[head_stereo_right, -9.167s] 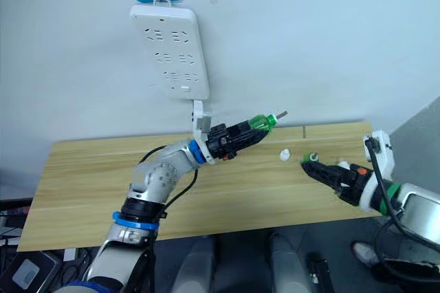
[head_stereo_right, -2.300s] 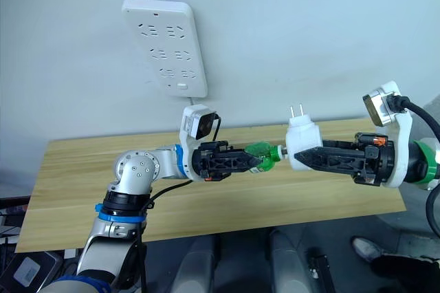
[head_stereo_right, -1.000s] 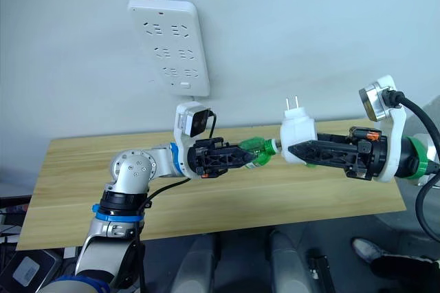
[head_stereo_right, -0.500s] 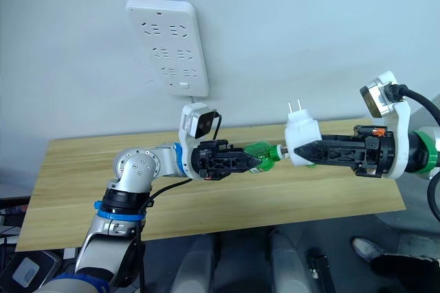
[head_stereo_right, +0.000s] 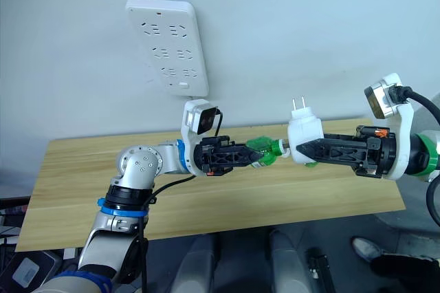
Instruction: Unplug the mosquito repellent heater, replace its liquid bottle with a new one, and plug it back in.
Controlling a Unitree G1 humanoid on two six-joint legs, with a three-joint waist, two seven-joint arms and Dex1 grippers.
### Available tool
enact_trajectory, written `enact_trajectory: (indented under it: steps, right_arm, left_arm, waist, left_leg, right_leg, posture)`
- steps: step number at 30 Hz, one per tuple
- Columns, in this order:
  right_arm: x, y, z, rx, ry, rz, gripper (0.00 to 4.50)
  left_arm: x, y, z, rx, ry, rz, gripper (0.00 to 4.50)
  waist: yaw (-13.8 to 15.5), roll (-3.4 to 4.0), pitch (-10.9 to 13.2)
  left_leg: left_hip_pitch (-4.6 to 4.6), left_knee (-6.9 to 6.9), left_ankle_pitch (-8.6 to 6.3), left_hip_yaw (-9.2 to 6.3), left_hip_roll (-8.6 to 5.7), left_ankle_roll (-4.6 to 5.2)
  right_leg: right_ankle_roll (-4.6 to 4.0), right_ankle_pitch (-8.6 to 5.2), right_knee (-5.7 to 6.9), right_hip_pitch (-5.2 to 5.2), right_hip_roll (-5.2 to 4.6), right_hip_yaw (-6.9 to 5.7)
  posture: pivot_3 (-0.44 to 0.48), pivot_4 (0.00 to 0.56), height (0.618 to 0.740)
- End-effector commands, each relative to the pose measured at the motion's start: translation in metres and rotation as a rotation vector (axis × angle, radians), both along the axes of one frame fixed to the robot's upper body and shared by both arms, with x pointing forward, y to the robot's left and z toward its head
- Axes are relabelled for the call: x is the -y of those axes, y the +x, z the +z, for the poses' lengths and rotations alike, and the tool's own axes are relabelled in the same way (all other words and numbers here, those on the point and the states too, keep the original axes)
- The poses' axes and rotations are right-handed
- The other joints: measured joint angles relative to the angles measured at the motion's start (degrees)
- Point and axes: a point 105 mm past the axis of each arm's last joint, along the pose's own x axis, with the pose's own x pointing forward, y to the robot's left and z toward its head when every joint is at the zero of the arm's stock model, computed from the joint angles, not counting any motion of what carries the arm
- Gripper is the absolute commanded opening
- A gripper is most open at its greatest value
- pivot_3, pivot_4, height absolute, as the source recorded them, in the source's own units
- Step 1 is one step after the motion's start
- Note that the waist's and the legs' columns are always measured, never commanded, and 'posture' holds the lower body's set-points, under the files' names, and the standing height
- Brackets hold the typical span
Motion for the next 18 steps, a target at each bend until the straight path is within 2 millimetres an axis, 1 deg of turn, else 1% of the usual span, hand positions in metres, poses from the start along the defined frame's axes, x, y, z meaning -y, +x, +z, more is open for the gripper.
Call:
enact_trajectory:
  steps: [1, 5, 9, 11, 18]
  right_arm:
    - [-0.01, -0.012, 0.004, 0.026, -0.015, 0.068, 2.98]
    - [-0.011, -0.015, 0.006, 0.031, -0.018, 0.094, 2.98]
    - [-0.013, -0.023, 0.004, 0.02, -0.049, 0.131, 2.98]
    - [-0.013, -0.024, 0.004, 0.021, -0.046, 0.132, 2.98]
    - [-0.013, -0.02, 0.004, 0.029, -0.048, 0.108, 2.98]
  left_arm:
    - [0.006, -0.006, 0.012, 0.065, -0.034, -0.022, 2.28]
    - [0.008, -0.008, 0.008, 0.074, -0.018, -0.022, 2.28]
    - [0.009, -0.001, 0.008, 0.069, -0.018, 0.015, 2.28]
    - [0.009, 0.0, 0.007, 0.076, -0.013, 0.017, 2.28]
    - [0.008, -0.004, 0.007, 0.085, -0.011, -0.005, 2.28]
  waist:
    - [0.0, 0.0, 0.0]
    - [0.0, 0.0, 0.0]
    - [0.01, 0.0, 0.0]
    - [0.02, 0.0, 0.0]
    - [0.02, 0.0, 0.0]
  left_leg:
    - [0.0, 0.0, 0.0, 0.0, 0.0, 0.0]
    - [0.0, -0.01, 0.0, 0.0, 0.0, 0.0]
    - [0.0, -0.01, 0.0, 0.0, 0.0, 0.0]
    - [0.0, -0.01, 0.0, 0.0, 0.0, 0.0]
    - [0.0, -0.01, 0.0, 0.0, 0.0, 0.0]
  right_leg:
    - [0.0, 0.0, 0.0, 0.0, 0.0, 0.0]
    - [0.0, 0.0, 0.0, 0.0, 0.0, 0.0]
    - [0.0, 0.0, -0.01, 0.0, 0.0, 0.0]
    - [0.0, 0.0, -0.01, 0.0, 0.0, 0.0]
    - [0.0, 0.0, -0.01, 0.0, 0.0, 0.0]
  posture:
    - [0.127, 0.316, 0.74]
    - [0.127, 0.316, 0.74]
    - [0.127, 0.316, 0.74]
    - [0.133, 0.305, 0.74]
    - [0.134, 0.302, 0.74]
